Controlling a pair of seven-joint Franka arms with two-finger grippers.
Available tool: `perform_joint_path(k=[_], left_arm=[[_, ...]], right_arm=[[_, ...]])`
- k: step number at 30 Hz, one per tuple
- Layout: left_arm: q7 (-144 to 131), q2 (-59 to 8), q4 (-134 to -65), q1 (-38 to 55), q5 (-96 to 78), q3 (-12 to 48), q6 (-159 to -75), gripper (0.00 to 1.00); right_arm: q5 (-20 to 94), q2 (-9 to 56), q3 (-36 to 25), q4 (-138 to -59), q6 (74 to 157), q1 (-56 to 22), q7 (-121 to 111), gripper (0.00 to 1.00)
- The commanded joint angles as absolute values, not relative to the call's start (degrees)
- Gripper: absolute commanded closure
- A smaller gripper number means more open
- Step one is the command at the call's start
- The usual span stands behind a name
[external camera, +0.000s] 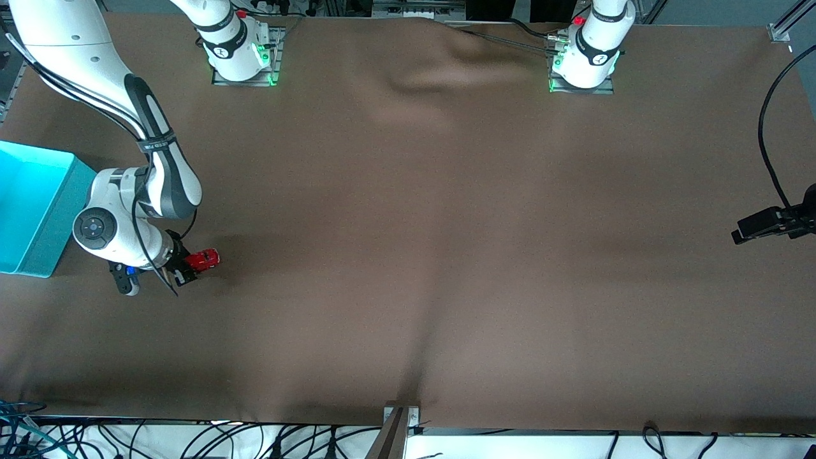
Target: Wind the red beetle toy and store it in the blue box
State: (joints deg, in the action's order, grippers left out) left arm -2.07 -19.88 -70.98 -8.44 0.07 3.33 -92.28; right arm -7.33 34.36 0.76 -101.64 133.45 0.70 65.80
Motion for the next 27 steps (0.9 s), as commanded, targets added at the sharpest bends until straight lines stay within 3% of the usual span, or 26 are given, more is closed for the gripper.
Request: perform_joint_path(k=[1, 18, 27], left_arm=[[-1.4, -19.9, -70.0, -8.3, 0.9, 3.4, -91.2, 0.00], [-1.1, -19.9, -70.0, -8.3, 0.8, 3.3, -91.1, 0.00], [-1.1, -19.9, -70.0, -8.4, 0.9, 3.3, -91.2, 0.00]], right_arm=[[-9.6, 32.7, 2.2, -101.3, 131.2, 1.2, 63.8, 1.00], [-9.8, 27.2, 2.2, -100.9, 118.6, 1.2, 41.7, 1.00], [-10.0, 25.9, 1.8, -100.9, 115.7, 1.3, 31.3, 1.00]])
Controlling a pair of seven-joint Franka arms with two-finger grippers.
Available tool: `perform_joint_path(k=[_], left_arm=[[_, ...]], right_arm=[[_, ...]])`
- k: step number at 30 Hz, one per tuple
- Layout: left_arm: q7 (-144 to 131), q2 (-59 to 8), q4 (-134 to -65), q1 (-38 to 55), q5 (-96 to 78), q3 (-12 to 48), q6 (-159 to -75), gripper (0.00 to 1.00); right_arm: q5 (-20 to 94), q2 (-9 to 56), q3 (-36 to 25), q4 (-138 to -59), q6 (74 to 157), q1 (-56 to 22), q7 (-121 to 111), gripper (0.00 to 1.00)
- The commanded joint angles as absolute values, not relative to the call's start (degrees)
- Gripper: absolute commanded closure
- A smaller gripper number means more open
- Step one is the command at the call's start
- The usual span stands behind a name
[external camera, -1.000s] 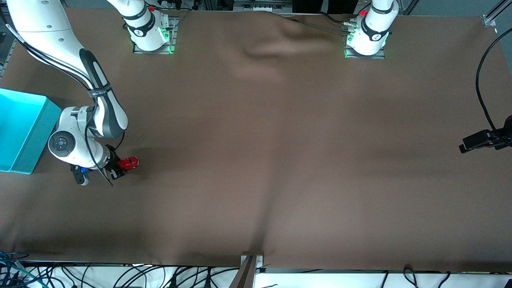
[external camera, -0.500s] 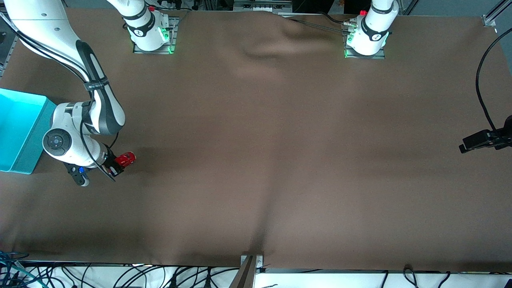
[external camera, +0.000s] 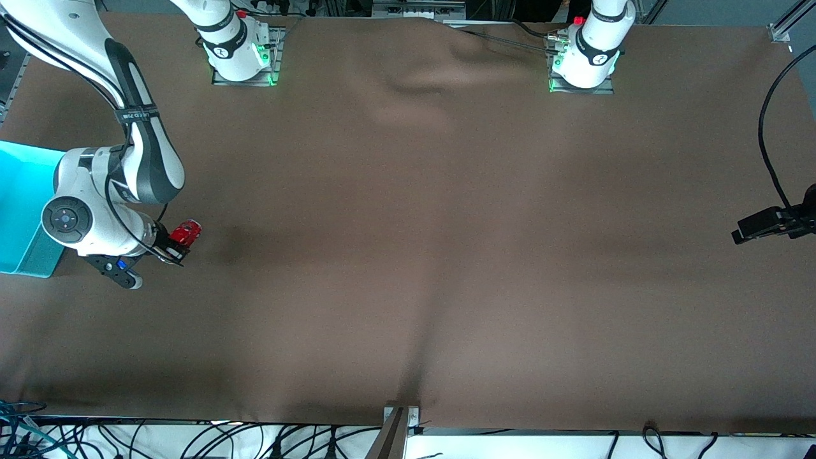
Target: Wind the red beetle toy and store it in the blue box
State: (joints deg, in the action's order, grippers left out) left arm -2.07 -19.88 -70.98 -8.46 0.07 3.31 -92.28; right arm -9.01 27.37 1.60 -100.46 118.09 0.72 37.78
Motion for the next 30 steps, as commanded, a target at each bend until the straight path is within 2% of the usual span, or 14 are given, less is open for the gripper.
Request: perform_joint_path(k=[1, 19, 30], left_arm=[[-1.1, -19.9, -70.0, -8.4, 0.9, 3.3, -91.2, 0.00], [-1.2, -19.9, -70.0, -8.2, 0.8, 3.5, -91.2, 0.00], [-1.1, -19.9, -70.0, -8.3, 0.8, 3.3, -91.2, 0.00]], right_arm=[[-10.0, 25.8, 1.6, -100.9, 114.9, 1.3, 29.3, 1.00], [-10.4, 25.0, -4.6, -100.9, 114.3, 3.1, 7.8, 1.00], [-10.3, 25.0, -6.2, -100.1, 114.2, 8.1, -5.7, 1.00]])
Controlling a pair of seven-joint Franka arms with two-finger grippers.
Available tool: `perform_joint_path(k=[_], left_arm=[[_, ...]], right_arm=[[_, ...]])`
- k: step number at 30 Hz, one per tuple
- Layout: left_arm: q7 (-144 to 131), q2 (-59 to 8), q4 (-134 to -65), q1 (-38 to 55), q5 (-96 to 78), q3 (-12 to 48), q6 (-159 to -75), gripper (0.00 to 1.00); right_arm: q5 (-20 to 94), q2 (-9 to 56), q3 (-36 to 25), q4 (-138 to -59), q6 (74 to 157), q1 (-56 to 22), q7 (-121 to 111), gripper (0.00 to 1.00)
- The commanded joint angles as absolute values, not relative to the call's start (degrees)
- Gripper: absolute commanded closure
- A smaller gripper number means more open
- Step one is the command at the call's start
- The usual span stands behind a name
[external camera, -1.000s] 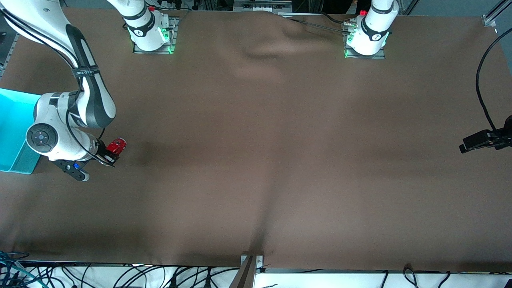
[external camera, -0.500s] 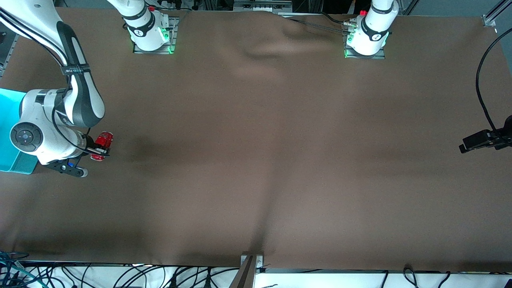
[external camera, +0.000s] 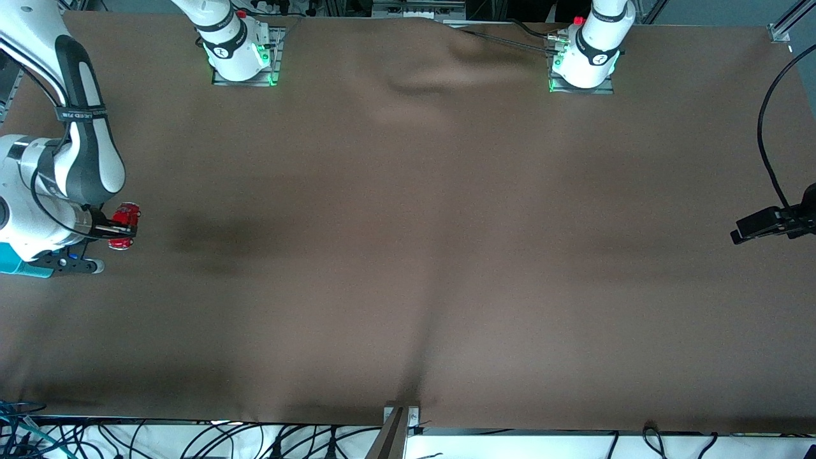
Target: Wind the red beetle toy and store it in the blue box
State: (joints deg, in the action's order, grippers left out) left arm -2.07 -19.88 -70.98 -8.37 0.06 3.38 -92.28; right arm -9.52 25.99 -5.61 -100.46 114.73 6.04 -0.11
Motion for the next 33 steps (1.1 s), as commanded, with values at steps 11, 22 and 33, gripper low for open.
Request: perform_joint_path(k=[11, 22, 33], left_arm=[[-1.1, -19.9, -70.0, -8.3, 0.8, 3.3, -91.2, 0.00], [-1.1, -20.0, -70.0, -8.3, 0.7, 3.3, -91.3, 0.00], [-1.6, -20.0, -69.8, -8.5, 0.8, 3.5, -91.8, 0.00]], right_arm=[[-10.5, 27.2, -6.8, -96.7, 113.7, 13.5, -13.7, 1.00], [-12.1, 29.2, -10.1, -93.8, 114.3, 17.6, -21.0, 1.00], [-11.9, 34.1, -10.0, -88.6, 115.0, 22.9, -25.9, 1.00]])
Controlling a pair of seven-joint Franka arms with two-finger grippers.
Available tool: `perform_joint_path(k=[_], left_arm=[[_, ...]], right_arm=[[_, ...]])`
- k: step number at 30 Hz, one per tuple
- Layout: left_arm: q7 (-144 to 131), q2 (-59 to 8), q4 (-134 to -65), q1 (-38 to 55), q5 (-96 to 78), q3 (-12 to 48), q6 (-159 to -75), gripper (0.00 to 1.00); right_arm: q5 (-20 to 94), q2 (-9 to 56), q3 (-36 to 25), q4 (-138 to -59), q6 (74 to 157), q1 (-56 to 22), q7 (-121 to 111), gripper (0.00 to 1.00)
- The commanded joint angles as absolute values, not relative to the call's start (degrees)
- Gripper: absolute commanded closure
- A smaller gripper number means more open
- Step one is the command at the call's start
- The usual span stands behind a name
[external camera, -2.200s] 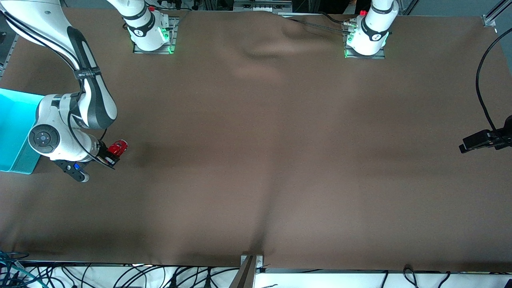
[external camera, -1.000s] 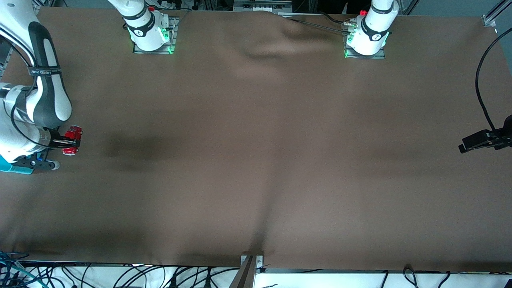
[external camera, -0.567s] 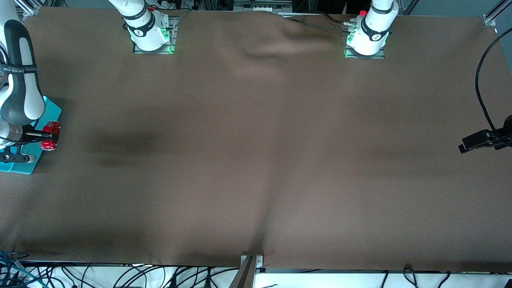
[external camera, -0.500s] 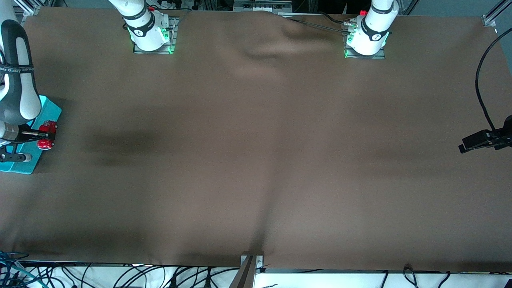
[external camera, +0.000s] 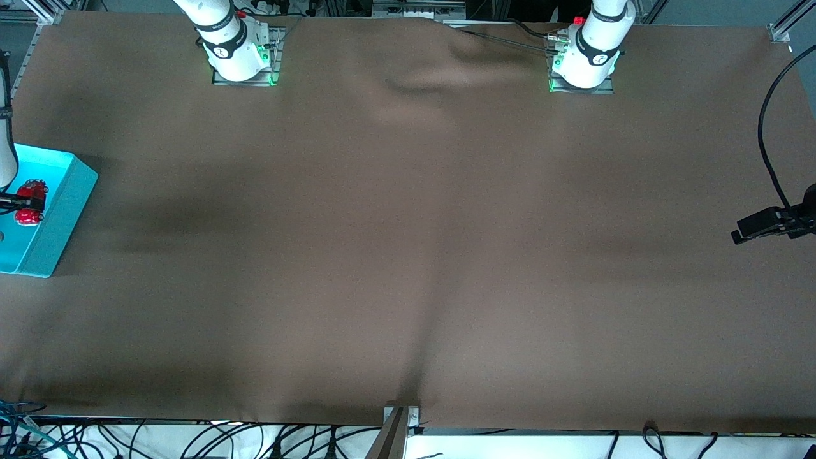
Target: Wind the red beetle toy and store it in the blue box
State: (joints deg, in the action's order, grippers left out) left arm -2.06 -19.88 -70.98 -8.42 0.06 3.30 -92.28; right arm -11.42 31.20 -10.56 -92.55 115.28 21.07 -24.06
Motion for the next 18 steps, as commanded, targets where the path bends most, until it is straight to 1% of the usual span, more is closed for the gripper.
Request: perform_joint_path(k=[1, 12, 18], left_arm=[[-1.7, -20.0, -69.8, -8.4, 0.8, 3.6, -91.8, 0.00], [-2.5, -20.0, -69.8, -8.7, 0.3, 3.2, -91.8, 0.00], [-2.8, -20.0, -69.7, -9.0, 0.4, 3.2, -91.8, 0.00]], right_arm=[[-12.0, 34.3, -10.0, -88.4, 115.0, 23.2, -26.1, 1.00], [-11.8, 38.8, -9.5, -82.3, 115.5, 26.9, -32.2, 1.00], [-11.7, 40.6, -9.1, -80.9, 115.7, 28.3, -32.5, 1.00]])
